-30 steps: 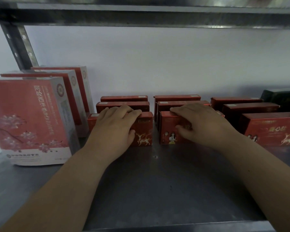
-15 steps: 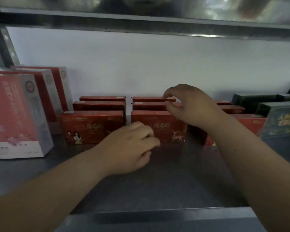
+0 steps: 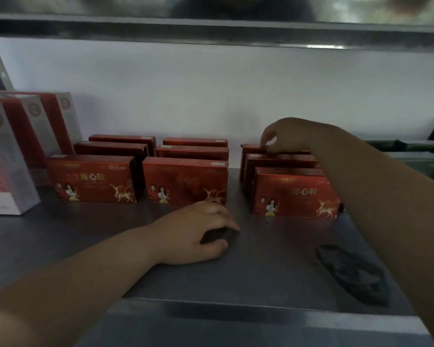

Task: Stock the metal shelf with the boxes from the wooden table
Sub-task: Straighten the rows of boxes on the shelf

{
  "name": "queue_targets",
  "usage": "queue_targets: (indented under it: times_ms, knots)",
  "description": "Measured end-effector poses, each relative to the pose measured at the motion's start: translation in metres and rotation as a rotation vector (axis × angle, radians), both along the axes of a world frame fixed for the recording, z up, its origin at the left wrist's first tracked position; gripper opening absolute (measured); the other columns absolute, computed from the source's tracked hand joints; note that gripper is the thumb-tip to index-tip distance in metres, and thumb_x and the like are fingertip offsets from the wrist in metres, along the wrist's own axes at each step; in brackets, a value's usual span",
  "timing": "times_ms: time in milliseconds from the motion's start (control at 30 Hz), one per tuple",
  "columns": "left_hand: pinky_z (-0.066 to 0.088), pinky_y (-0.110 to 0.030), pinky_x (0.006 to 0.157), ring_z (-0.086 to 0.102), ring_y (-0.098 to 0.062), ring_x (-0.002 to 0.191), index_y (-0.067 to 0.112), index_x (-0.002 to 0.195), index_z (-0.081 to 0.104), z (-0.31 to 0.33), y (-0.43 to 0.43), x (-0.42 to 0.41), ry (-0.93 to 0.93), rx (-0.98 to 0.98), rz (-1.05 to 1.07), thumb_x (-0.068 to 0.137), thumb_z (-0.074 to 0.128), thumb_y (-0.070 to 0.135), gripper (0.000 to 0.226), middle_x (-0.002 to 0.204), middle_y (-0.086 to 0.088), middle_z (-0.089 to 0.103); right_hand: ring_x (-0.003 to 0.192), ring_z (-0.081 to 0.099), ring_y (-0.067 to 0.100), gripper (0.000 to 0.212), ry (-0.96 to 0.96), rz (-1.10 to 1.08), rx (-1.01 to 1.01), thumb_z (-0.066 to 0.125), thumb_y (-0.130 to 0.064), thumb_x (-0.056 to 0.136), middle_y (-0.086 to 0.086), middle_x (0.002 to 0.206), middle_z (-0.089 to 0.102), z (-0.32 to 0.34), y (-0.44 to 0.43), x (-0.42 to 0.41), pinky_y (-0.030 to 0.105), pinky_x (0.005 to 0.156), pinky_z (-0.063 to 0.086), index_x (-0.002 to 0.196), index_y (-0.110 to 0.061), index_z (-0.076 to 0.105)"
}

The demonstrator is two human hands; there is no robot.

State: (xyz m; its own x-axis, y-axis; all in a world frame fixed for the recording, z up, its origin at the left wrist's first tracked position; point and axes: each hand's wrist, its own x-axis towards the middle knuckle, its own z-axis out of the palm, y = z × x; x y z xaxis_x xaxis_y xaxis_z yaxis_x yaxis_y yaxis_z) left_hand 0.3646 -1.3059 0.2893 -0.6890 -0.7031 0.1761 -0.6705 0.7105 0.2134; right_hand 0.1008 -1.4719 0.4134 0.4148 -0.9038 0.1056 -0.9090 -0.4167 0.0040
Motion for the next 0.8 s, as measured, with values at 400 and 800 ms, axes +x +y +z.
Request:
queue_targets:
  times_ms: [400, 800]
  knots:
    - [0.033, -0.028, 0.110, 0.032, 0.000, 0.130, 0.037, 0.141, 0.045, 0.004, -0.007, -0.017, -0.068, 0.039, -0.069, 0.095, 0.052, 0.049, 0.048, 0.143, 0.017, 0.038, 0.096, 0.060, 0.016, 0.026, -0.060, -0.008, 0.007, 0.072, -0.011, 0.083, -0.010, 0.108, 0.065, -0.007, -0.018, 0.012, 0.030, 0.073, 0.044, 0.100, -0.029, 0.065]
    - [0.005, -0.025, 0.117, 0.001, -0.002, 0.149, 0.047, 0.155, 0.014, 0.003, -0.005, -0.010, -0.191, 0.123, -0.063, 0.099, 0.044, 0.055, 0.064, 0.164, 0.018, 0.006, 0.100, 0.059, 0.021, 0.028, 0.001, -0.045, -0.025, 0.068, -0.010, 0.082, -0.004, 0.115, 0.063, -0.009, -0.029, 0.026, 0.033, 0.076, 0.048, 0.100, -0.030, 0.062]
